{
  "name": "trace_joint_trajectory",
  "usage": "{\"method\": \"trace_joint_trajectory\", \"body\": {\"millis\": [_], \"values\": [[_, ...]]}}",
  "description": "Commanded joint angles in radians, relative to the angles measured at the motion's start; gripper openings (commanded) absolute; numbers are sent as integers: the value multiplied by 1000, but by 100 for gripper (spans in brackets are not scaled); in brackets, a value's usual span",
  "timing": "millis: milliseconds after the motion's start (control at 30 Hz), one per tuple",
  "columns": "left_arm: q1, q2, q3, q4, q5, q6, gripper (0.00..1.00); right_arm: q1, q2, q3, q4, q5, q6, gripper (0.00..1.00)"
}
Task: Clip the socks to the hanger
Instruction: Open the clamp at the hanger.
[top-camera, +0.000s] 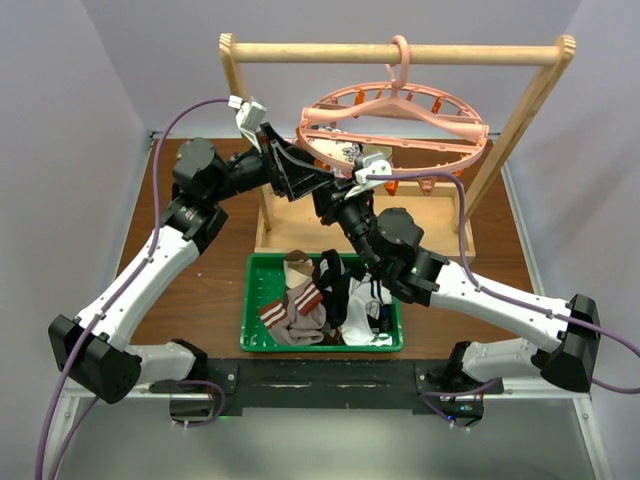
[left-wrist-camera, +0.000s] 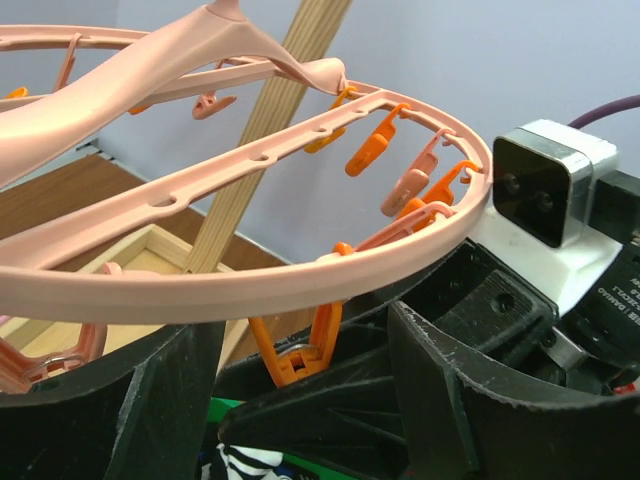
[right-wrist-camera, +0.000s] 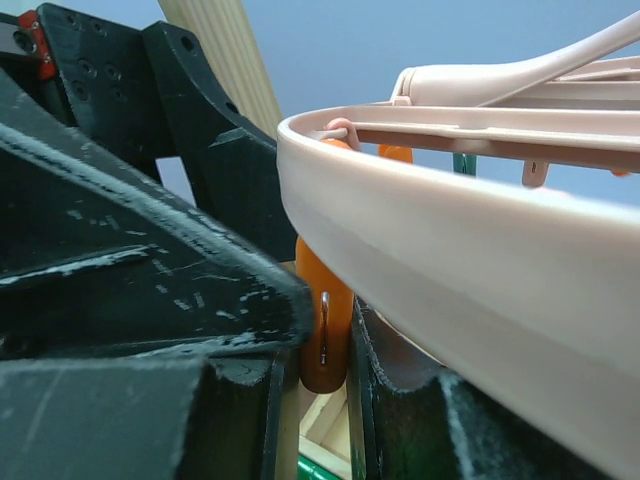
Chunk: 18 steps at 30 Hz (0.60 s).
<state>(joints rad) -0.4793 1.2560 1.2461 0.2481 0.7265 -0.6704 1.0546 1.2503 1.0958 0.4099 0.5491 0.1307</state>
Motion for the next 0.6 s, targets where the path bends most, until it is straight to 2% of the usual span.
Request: {"method": "trace_joint_trajectory", "body": {"millis": [0,333,567], "values": [[-10,6,61,-6,-30,57,70,-7,11,35,-16,-48,26,0],[-8,19,85,5,-62,46,63,-7,15,27,-16,-51,38,0],[-8,31,76,46,-45,20,54,-7,21,24,-14,-54,43,0]]}}
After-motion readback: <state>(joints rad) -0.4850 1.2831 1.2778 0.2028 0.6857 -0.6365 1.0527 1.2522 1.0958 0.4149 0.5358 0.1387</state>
